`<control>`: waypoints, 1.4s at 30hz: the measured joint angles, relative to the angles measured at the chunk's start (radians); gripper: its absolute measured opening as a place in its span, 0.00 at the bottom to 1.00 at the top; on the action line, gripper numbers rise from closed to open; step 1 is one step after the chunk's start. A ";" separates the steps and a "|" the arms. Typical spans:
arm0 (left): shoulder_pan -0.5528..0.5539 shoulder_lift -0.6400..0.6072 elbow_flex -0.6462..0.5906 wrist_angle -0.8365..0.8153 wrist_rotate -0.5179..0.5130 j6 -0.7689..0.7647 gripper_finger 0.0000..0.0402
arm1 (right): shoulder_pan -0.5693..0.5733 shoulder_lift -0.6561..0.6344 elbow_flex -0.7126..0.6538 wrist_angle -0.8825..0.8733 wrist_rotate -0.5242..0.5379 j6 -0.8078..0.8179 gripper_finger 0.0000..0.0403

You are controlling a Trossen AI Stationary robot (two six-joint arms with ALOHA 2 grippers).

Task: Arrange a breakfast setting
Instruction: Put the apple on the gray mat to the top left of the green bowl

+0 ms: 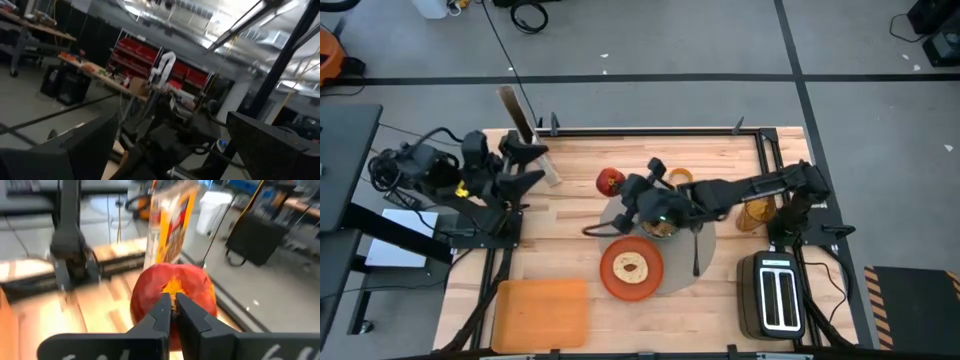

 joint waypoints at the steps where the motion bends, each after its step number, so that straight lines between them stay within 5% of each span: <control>1: 0.000 0.002 0.000 -0.013 -0.001 -0.009 0.95 | -0.012 0.005 -0.001 -0.023 -0.025 0.003 0.05; 14: 0.000 0.021 -0.001 -0.064 -0.003 -0.051 0.95 | -0.117 0.202 -0.001 -0.098 -0.315 0.117 0.05; 26: 0.000 0.052 -0.002 -0.114 -0.002 -0.098 0.95 | -0.165 0.278 -0.002 -0.251 -0.351 0.131 0.06; 42: -0.004 0.072 -0.002 -0.103 -0.002 -0.098 0.95 | -0.214 0.330 0.000 -0.233 -0.449 0.156 0.08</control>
